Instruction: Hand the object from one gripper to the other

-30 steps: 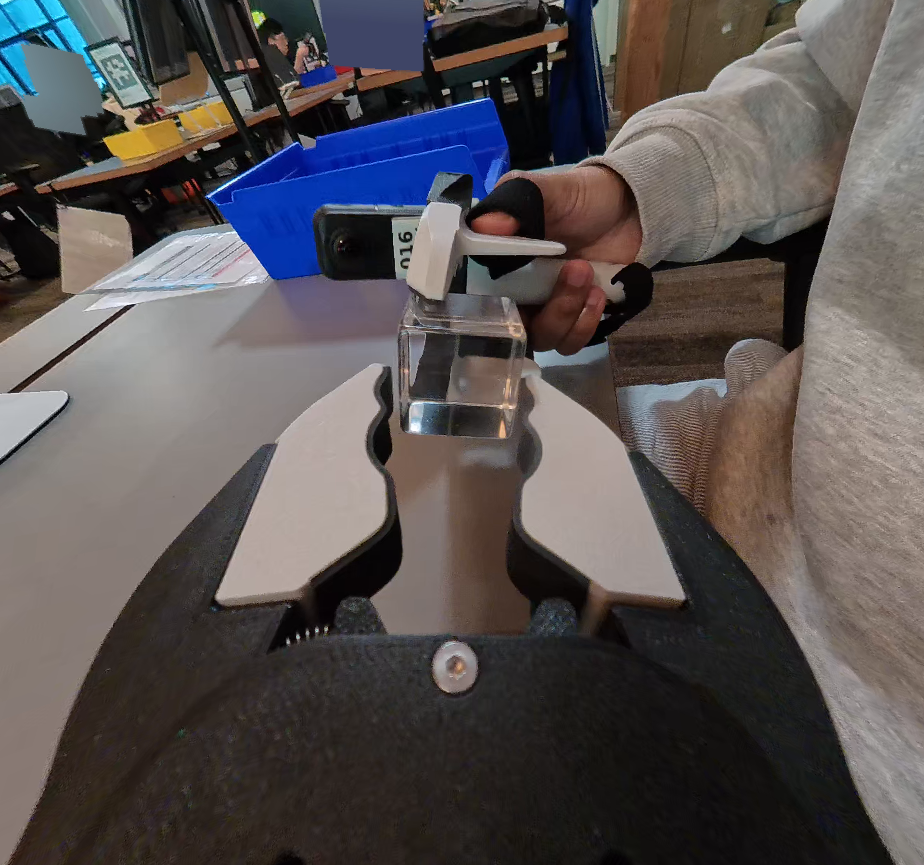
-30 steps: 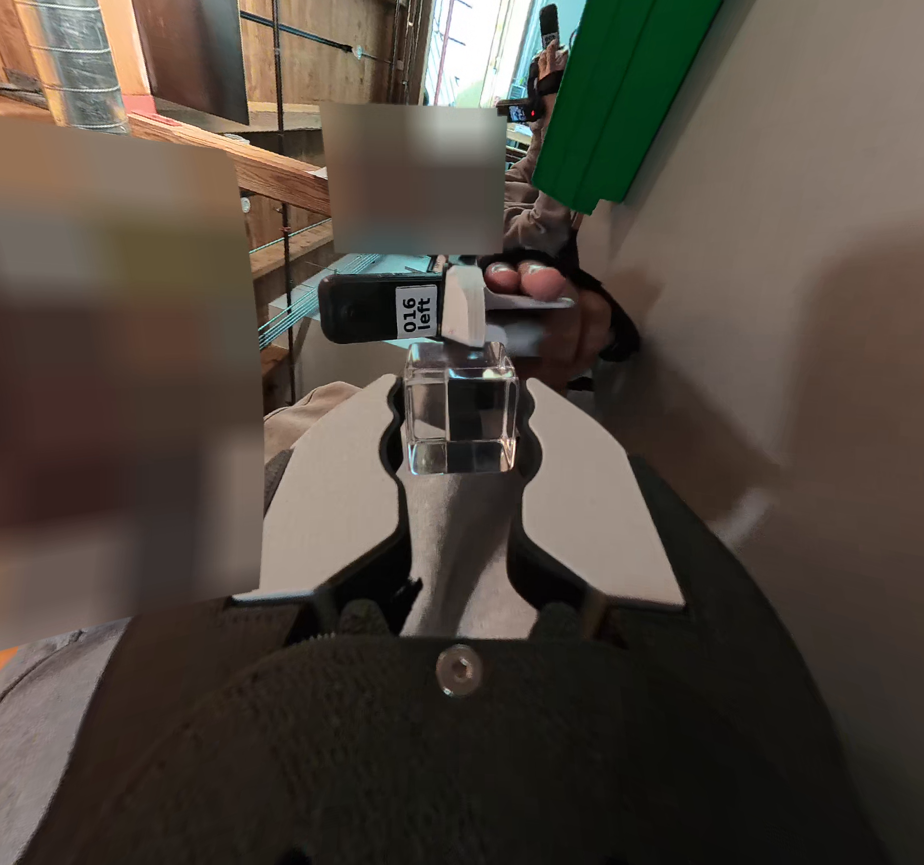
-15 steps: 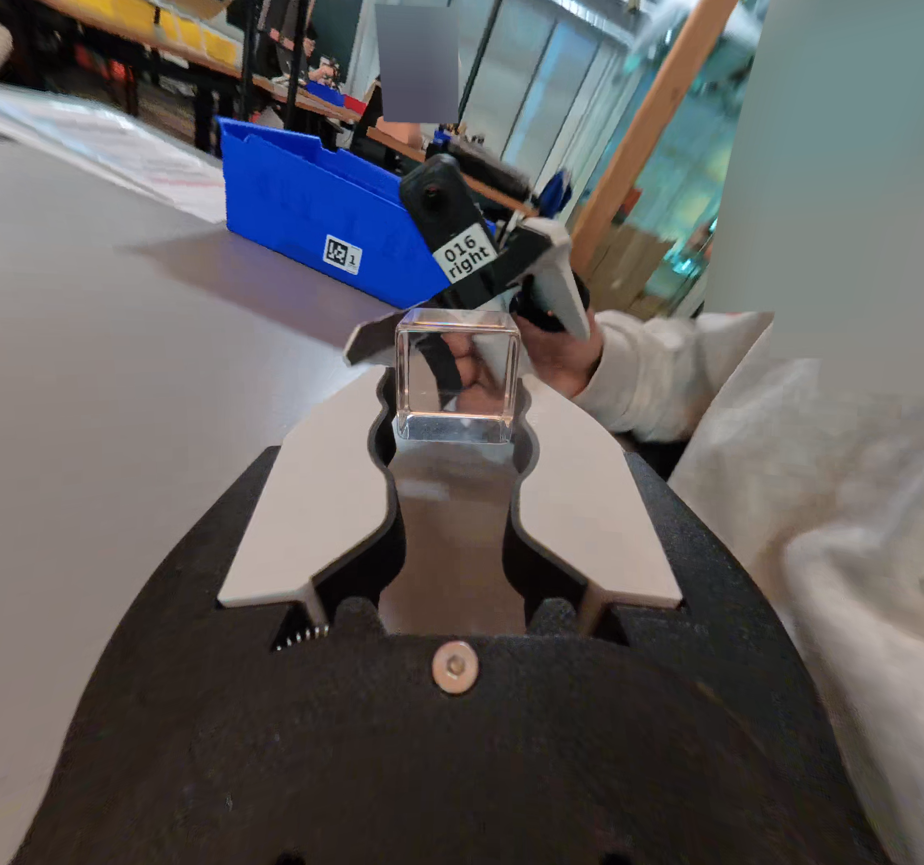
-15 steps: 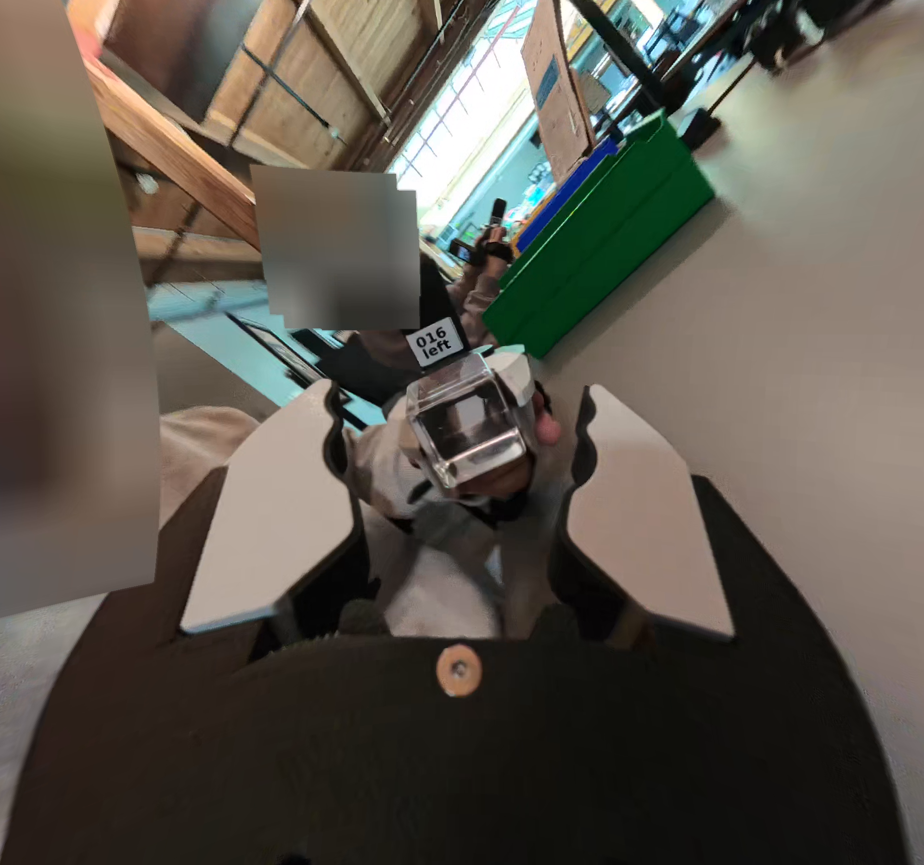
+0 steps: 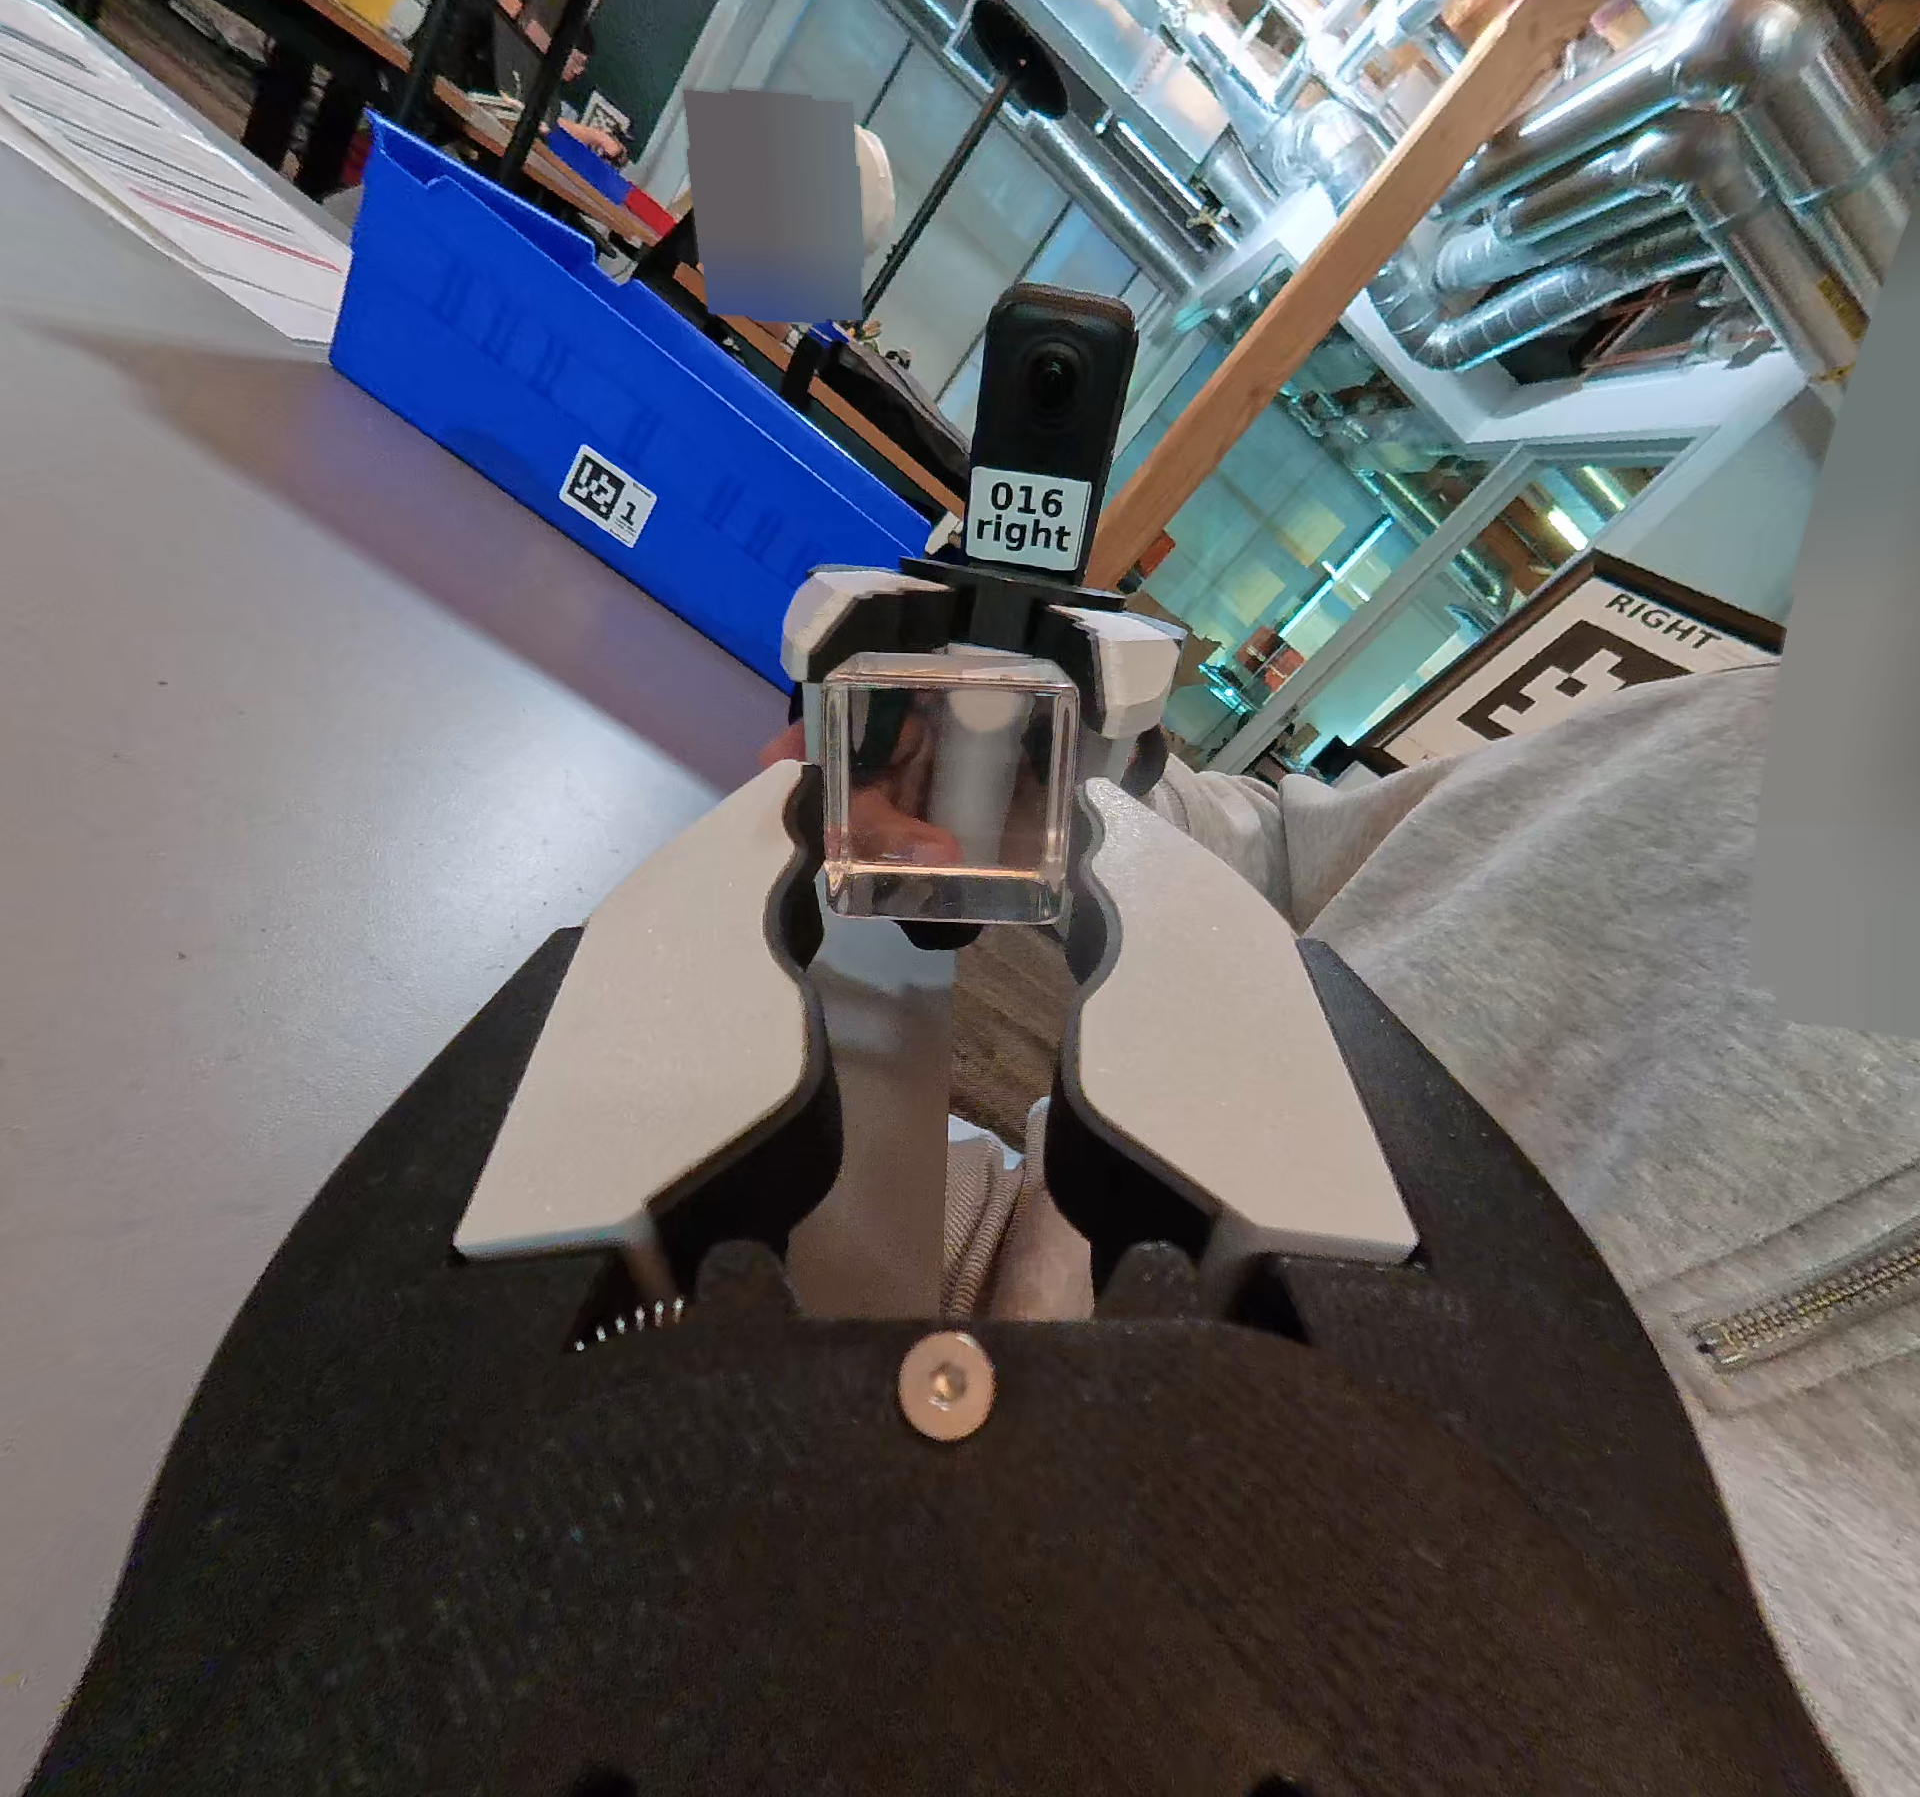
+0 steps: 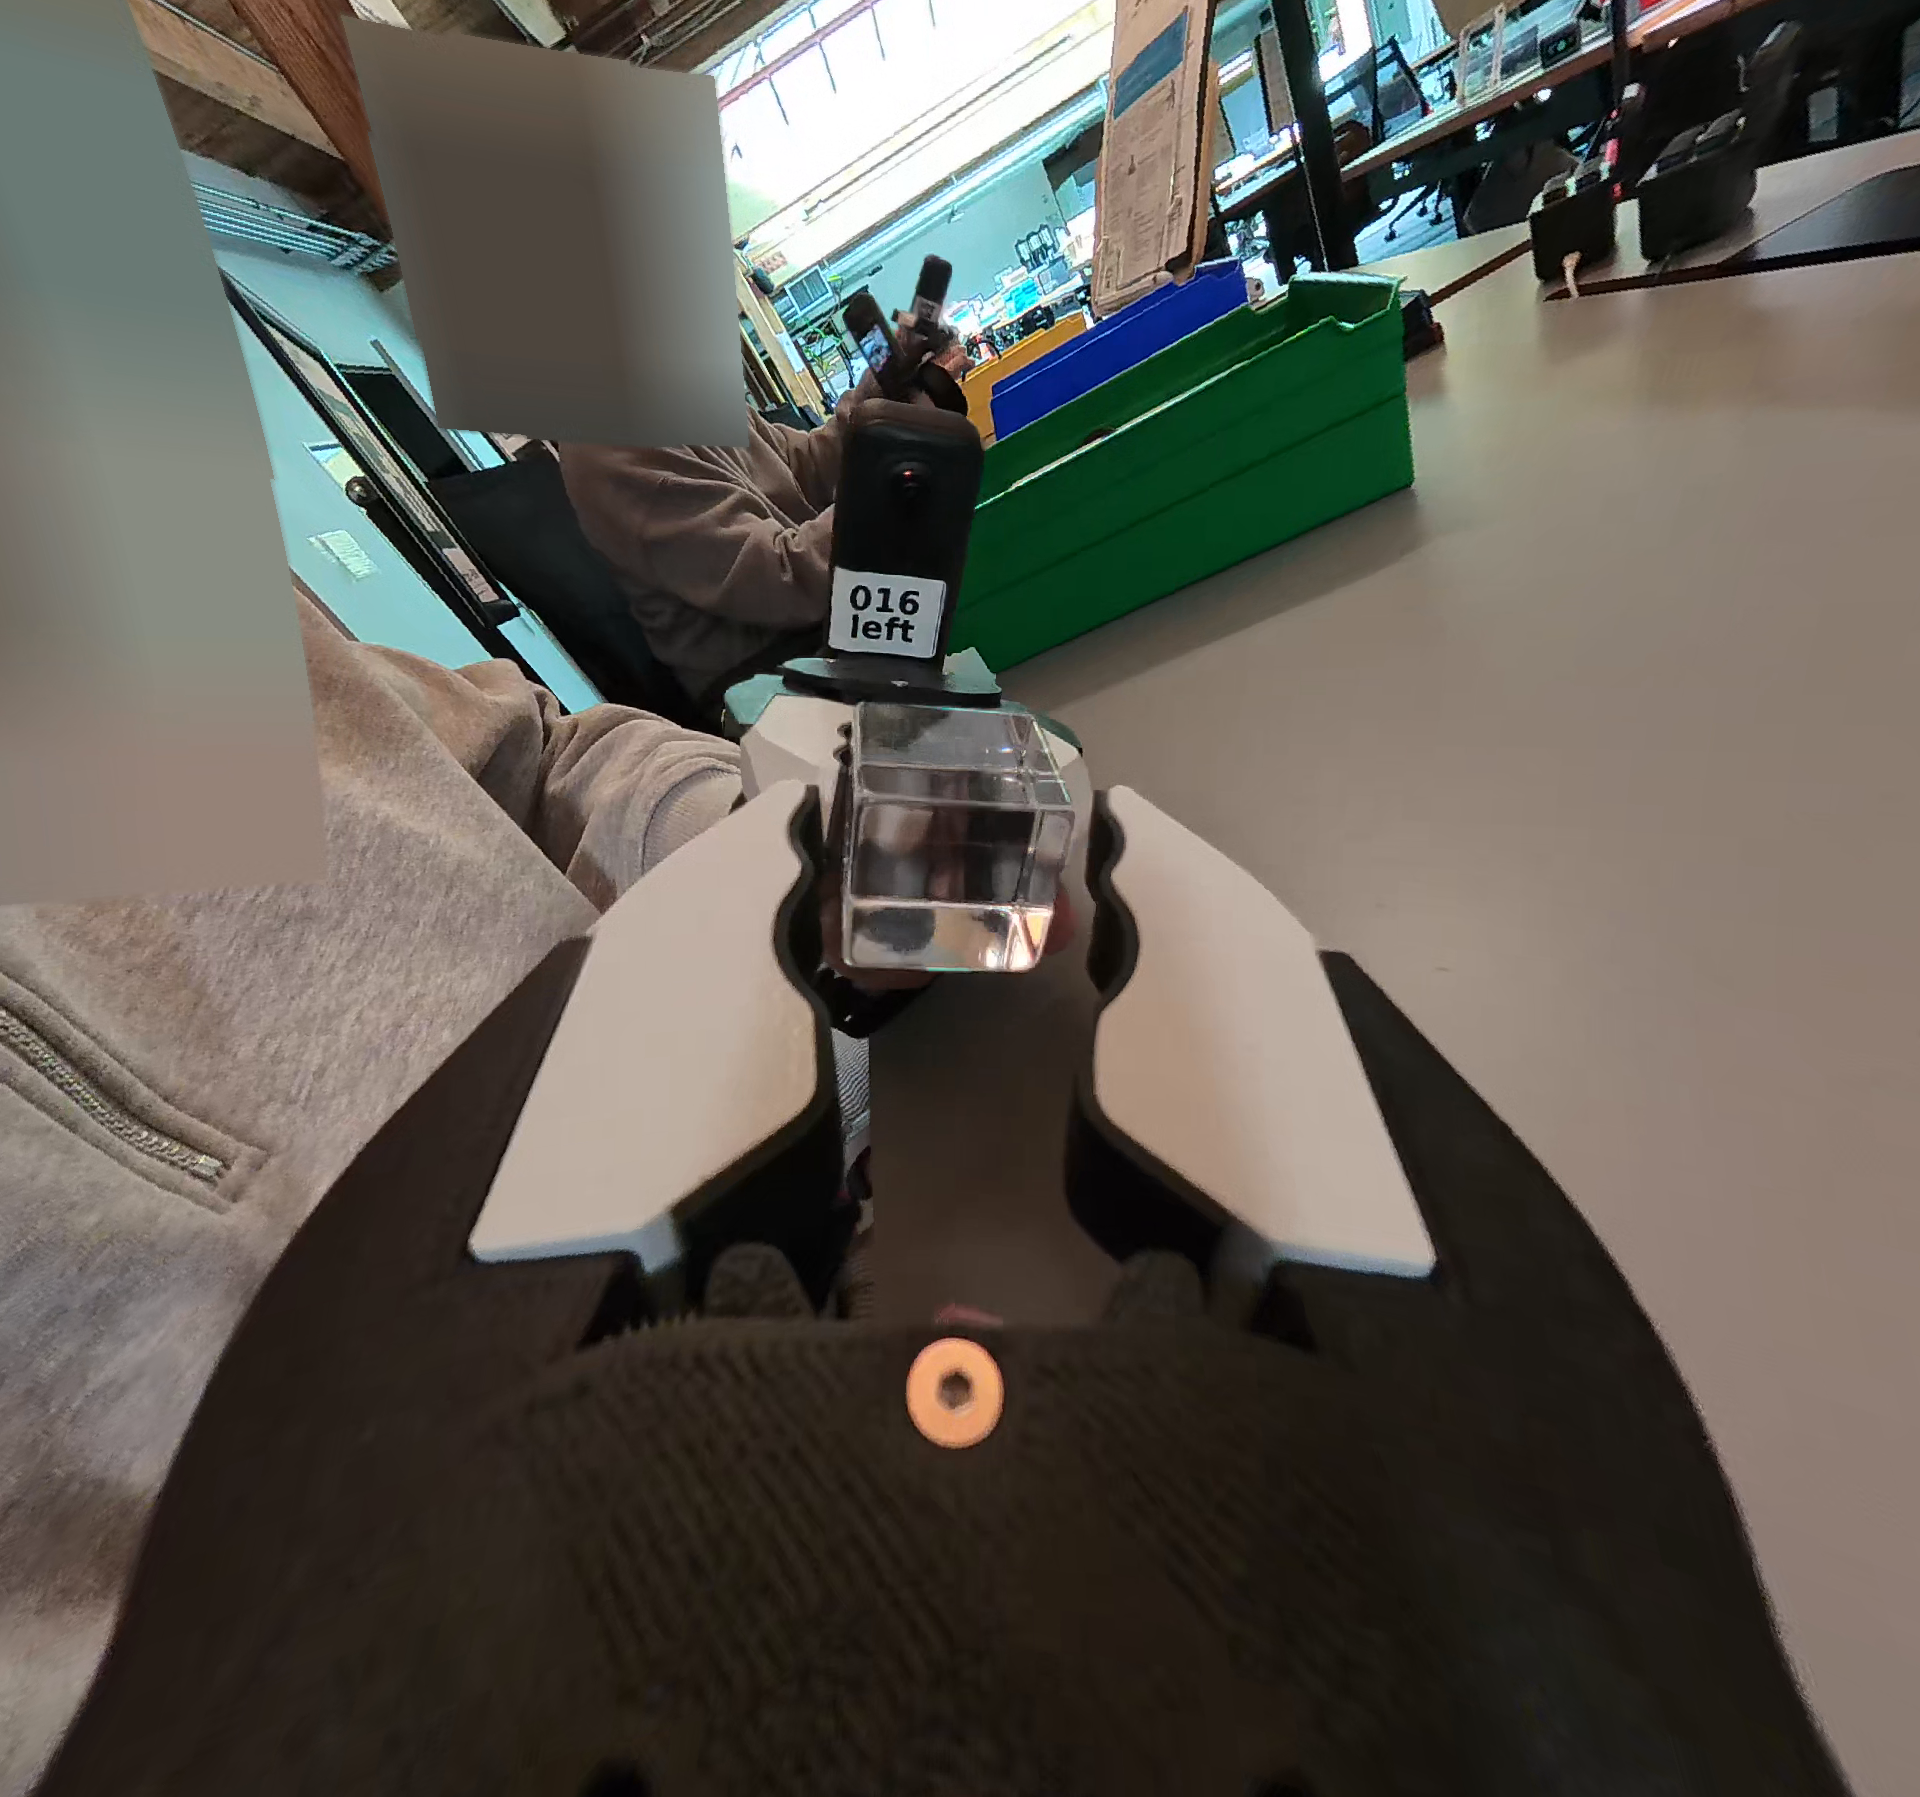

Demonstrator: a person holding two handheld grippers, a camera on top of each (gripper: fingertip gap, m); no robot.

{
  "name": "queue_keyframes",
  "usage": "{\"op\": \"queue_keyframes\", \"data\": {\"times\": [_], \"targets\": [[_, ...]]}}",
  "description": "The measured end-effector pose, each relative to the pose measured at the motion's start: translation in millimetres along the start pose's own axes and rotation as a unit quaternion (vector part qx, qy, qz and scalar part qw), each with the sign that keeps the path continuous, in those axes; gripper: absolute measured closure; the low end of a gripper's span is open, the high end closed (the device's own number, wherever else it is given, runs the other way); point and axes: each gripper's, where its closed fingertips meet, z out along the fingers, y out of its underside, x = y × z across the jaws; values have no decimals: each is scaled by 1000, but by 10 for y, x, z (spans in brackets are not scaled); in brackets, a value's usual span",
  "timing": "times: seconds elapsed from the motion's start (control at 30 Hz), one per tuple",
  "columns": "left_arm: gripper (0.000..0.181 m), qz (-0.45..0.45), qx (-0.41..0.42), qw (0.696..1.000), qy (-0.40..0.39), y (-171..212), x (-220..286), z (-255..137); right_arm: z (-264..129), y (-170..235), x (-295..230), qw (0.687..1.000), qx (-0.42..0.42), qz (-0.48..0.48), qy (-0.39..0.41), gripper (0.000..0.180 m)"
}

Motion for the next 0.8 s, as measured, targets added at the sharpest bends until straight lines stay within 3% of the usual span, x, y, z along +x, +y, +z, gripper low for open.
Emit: {"op": "queue_keyframes", "data": {"times": [0.53,0.63,0.8], "targets": [[137,4,-5,1000,-6,29,53,51,44,31,-30,1000,-10,15,9,135],[120,-8,4,1000,-15,13,-1,31,-17,-40,22,1000,0,7,23,135],[117,-20,13,1000,-18,-22,-47,-1,-144,-139,122,999,7,-12,50,135]]}}
